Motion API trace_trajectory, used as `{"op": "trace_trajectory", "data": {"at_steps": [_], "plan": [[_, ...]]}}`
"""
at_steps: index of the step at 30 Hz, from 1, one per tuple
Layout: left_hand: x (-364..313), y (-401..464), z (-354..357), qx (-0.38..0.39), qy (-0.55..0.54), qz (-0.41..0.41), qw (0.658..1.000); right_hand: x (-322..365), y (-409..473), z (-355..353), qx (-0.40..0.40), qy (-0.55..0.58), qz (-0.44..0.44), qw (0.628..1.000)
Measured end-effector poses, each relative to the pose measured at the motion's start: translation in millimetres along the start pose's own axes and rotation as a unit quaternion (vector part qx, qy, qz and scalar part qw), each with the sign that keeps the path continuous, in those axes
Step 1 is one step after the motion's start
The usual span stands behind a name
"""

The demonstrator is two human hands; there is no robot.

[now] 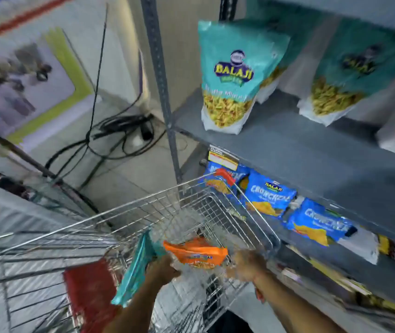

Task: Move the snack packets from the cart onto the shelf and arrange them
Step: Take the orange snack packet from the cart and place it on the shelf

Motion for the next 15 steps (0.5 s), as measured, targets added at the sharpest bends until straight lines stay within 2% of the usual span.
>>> {"op": "trace_trajectory", "data": {"at_steps": [1, 3, 5, 8, 12, 15], "plan": [[-4.0, 9.6, 3.5, -0.006, 0.003, 0.006, 1.0, 0.7, 14.8, 0.0, 0.002, 0.006, -0.003, 1.0], [-11.2, 17.9, 5.4, -0.059, -0.083, -0.007, 0.995, 3.5, 37.0, -1.3, 0.015, 0.098, -0.02, 0.995], [-11.2, 21.7, 8.6, -0.137, -0.159, -0.053, 0.976, 4.0, 54.1, 4.0, 0.034, 0.141, -0.046, 0.988], [-12.3, 25.8, 14.3, -0.163, -0.196, -0.103, 0.961, -3.0, 70.0, 4.9, -0.005, 0.177, -0.018, 0.984], [-16.4, 30.9, 13.5, -0.2, -0.214, -0.097, 0.951, -8.3, 79.3, 0.8, -0.044, 0.216, -0.014, 0.975], [-28.5, 24.1, 4.5, -0.214, -0.252, -0.06, 0.942, -7.3, 71.3, -10.2, -0.064, 0.246, -0.031, 0.967]]}}
Point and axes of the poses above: each hand's wrist, its own y-axis towards the middle knuckle, its own z-axis out of the palm, x = y × z, the point moved 3 cm from there along y, towards the middle knuckle
